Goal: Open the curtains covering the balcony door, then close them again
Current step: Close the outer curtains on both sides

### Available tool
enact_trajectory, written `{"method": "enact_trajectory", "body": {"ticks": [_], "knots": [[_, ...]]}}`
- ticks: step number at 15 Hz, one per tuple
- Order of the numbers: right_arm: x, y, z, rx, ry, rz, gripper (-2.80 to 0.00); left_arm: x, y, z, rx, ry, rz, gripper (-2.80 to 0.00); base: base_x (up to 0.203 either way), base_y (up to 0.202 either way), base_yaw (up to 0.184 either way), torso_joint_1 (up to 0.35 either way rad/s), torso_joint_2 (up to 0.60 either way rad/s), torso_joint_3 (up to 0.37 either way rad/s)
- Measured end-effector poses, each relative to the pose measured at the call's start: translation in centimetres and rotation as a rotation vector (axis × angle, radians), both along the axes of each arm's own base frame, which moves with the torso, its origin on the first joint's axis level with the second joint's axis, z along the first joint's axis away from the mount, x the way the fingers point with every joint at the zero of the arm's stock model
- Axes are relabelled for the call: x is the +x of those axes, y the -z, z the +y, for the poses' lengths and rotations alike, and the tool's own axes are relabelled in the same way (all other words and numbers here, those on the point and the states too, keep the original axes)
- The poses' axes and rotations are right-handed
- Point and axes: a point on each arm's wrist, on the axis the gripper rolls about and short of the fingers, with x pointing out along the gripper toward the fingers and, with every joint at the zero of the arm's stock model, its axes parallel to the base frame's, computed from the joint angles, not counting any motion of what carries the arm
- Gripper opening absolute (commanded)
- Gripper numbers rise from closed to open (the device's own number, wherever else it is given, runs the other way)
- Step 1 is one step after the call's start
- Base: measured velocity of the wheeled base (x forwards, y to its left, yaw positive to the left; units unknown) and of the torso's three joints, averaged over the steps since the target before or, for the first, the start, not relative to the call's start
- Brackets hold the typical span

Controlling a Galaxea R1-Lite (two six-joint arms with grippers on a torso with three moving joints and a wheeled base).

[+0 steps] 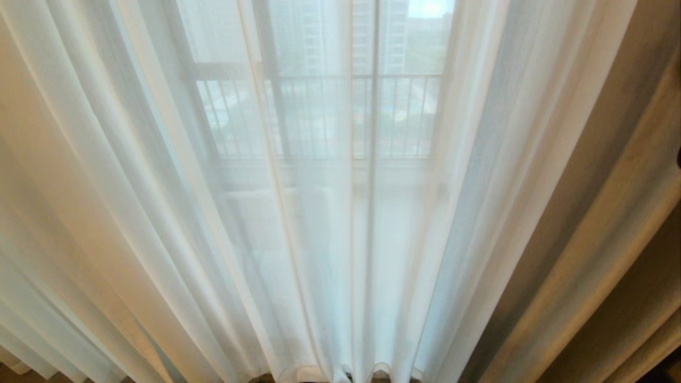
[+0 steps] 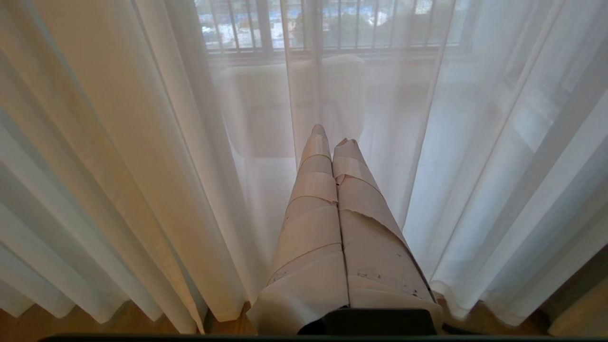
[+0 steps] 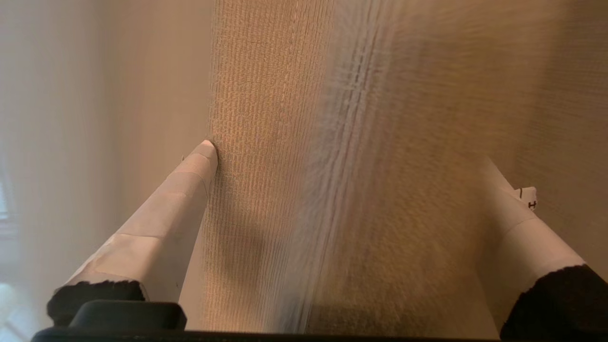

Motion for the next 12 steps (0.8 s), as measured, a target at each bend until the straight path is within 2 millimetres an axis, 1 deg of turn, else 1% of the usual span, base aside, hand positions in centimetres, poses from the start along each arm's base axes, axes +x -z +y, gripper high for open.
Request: {"method": "enact_trajectory", "body": {"ticks": [3,6,9,12], "knots": [[2.4,0.4,-1.1,0.0,0.004,0.001,0.0,0.0,0.0,0.0,0.0,0.0,0.0,-2.8,0.0,0.0,0.0,0.0,0.0,0.0],[4.2,1.3,-2.1,0.005,0.011,0.012,0.0,0.0,0.0,0.0,0.0,0.0,0.0,-2.8,0.0,0.0,0.0,0.0,0.0,0.0],[5.2,2.0,-2.8,0.009,0.018,0.021,0.0,0.0,0.0,0.0,0.0,0.0,0.0,-2.8,0.0,0.0,0.0,0.0,0.0,0.0],[5.6,2.6,-3.2,0.013,0.023,0.033,0.0,0.0,0.0,0.0,0.0,0.001,0.0,-2.8,0.0,0.0,0.0,0.0,0.0,0.0]]}}
